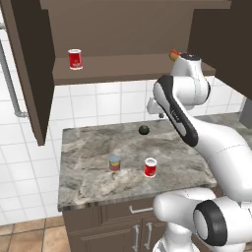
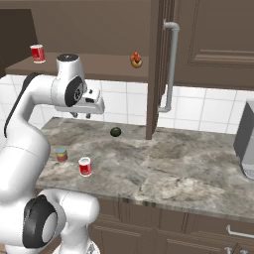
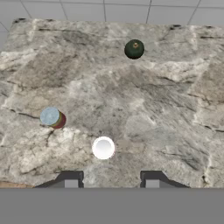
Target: Pick the cans from the counter and place them in their designated side in the cabinet.
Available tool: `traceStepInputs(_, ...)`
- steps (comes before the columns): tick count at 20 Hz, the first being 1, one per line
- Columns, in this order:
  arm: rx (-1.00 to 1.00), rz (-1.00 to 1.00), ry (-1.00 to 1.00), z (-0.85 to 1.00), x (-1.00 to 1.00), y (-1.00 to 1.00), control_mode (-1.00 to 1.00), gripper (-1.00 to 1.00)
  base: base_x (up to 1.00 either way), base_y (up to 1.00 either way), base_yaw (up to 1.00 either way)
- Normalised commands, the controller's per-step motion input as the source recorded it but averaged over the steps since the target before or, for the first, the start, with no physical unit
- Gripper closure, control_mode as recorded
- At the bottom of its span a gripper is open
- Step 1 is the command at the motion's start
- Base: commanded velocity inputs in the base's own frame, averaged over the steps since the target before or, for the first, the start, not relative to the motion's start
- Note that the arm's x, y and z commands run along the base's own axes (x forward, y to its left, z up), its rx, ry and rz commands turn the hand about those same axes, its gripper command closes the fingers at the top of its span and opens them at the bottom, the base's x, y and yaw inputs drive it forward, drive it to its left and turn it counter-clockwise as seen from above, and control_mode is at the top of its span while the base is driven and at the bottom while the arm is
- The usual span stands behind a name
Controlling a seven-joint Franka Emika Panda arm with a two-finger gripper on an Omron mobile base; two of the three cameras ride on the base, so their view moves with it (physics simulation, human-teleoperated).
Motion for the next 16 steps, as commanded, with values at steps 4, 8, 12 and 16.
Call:
traceStepInputs(4, 0.00, 0.00, 0.00, -0.04, -0.07, 0.00, -1.00, -1.00, 0.00, 0.00, 0.00)
traceStepInputs(8, 0.00, 0.00, 0.00, -0.14, -0.11, 0.00, -1.00, -1.00, 0.00, 0.00, 0.00)
traceStepInputs(12, 0.00, 0.00, 0.00, -0.24, -0.06, 0.07, -1.00, -1.00, 0.00, 0.00, 0.00)
traceStepInputs(16, 0.00, 0.00, 0.01, -0.24, -0.07, 0.11, -1.00, -1.00, 0.00, 0.00, 0.00)
